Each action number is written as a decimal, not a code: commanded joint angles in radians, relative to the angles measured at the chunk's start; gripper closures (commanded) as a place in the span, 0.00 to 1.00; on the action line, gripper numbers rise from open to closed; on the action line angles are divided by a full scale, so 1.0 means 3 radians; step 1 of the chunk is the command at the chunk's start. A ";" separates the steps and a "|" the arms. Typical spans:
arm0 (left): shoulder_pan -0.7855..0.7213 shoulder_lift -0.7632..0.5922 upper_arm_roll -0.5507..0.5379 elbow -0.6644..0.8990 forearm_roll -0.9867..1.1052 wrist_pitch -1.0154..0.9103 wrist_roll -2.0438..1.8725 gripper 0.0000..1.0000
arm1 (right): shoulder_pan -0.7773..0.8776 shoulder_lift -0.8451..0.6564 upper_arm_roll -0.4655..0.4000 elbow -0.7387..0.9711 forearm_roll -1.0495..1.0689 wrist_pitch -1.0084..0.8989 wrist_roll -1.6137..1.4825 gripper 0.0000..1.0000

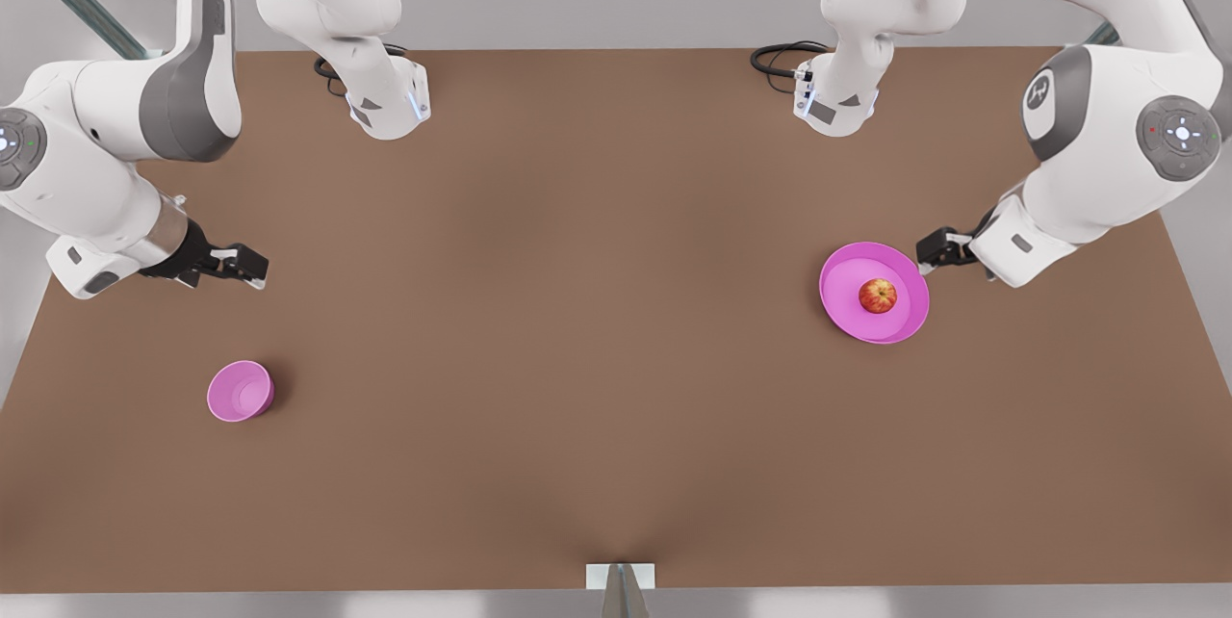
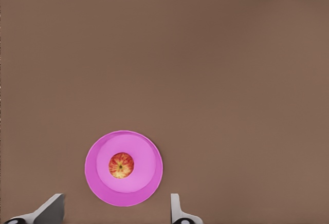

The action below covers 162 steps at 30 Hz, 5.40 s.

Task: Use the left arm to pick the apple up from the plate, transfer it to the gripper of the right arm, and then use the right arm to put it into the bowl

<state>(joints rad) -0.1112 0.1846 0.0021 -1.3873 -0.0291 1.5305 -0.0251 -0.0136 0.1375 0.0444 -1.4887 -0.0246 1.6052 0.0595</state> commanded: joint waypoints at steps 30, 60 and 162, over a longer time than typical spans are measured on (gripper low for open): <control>0.0289 0.0305 0.0162 -0.3378 0.0026 0.3427 -0.0019 0.00 | -0.0006 0.0017 0.0000 0.0033 0.0000 0.0013 0.0119 0.00; 0.0263 0.0556 0.0151 -0.3199 0.0010 0.3494 -0.0039 0.19 | -0.0001 0.0043 0.0010 0.0089 0.0000 0.0013 0.0124 0.00; -0.0621 0.2887 -0.1766 0.0871 -0.5057 0.2568 0.7385 0.29 | 0.0280 0.1904 0.0992 -0.0555 0.5747 0.1287 -0.3374 0.00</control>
<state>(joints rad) -0.2976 1.0525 -0.5270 -1.1264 -1.5500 2.3053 2.1377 0.0739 0.7153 0.3342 -1.6485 1.6994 1.9932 -0.8648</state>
